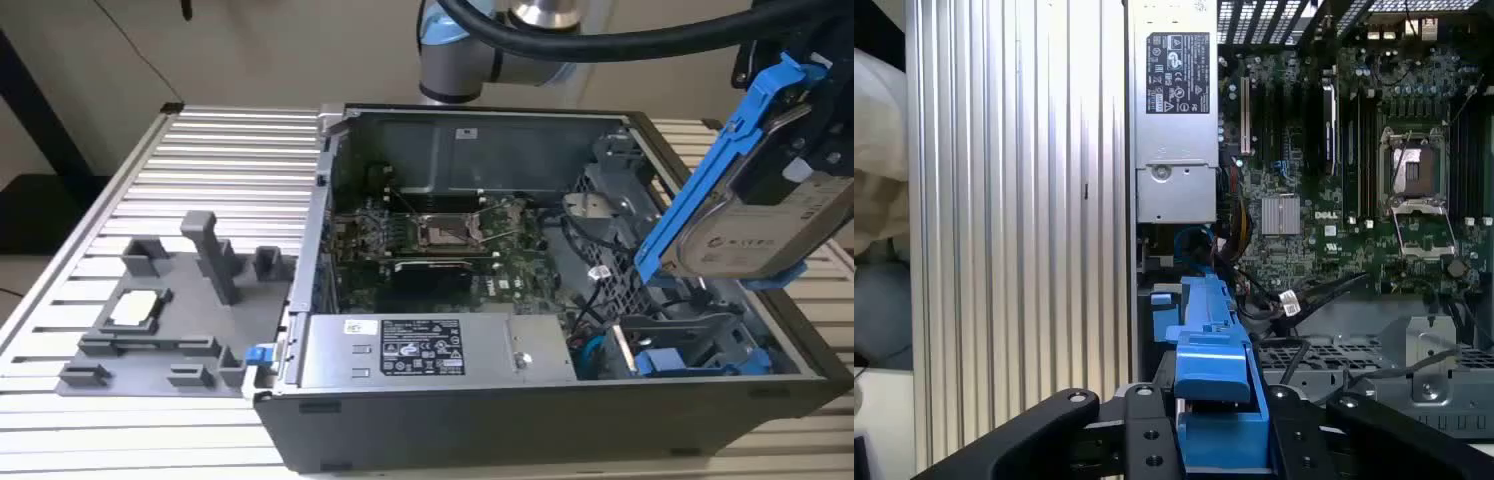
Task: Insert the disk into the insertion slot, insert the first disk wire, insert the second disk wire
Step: 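Insert the disk into the insertion slot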
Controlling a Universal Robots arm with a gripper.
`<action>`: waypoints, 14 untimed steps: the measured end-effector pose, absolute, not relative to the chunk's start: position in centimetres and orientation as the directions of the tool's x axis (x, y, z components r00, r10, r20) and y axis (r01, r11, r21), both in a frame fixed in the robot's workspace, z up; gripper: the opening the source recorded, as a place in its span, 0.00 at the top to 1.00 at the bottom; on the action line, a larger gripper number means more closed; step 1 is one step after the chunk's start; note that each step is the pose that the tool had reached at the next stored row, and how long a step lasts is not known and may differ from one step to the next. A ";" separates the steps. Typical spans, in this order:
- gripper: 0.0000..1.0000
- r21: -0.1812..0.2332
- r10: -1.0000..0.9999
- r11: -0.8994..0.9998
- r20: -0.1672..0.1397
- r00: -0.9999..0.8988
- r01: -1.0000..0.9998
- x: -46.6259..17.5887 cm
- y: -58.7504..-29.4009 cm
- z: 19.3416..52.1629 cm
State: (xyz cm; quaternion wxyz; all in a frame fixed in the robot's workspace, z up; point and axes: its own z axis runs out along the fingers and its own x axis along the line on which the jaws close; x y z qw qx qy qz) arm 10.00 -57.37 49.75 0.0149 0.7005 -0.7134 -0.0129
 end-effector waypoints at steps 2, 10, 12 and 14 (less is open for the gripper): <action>0.67 0.039 -1.000 0.018 0.003 -0.018 -0.999 10.0 -57.4 49.7; 0.67 0.039 -1.000 0.018 0.003 -0.018 -0.999 10.0 -57.4 49.7; 0.67 0.039 -1.000 0.018 0.003 -0.018 -0.999 10.0 -57.4 49.7; 0.67 0.039 -1.000 0.018 0.003 -0.018 -0.999 10.0 -57.4 49.6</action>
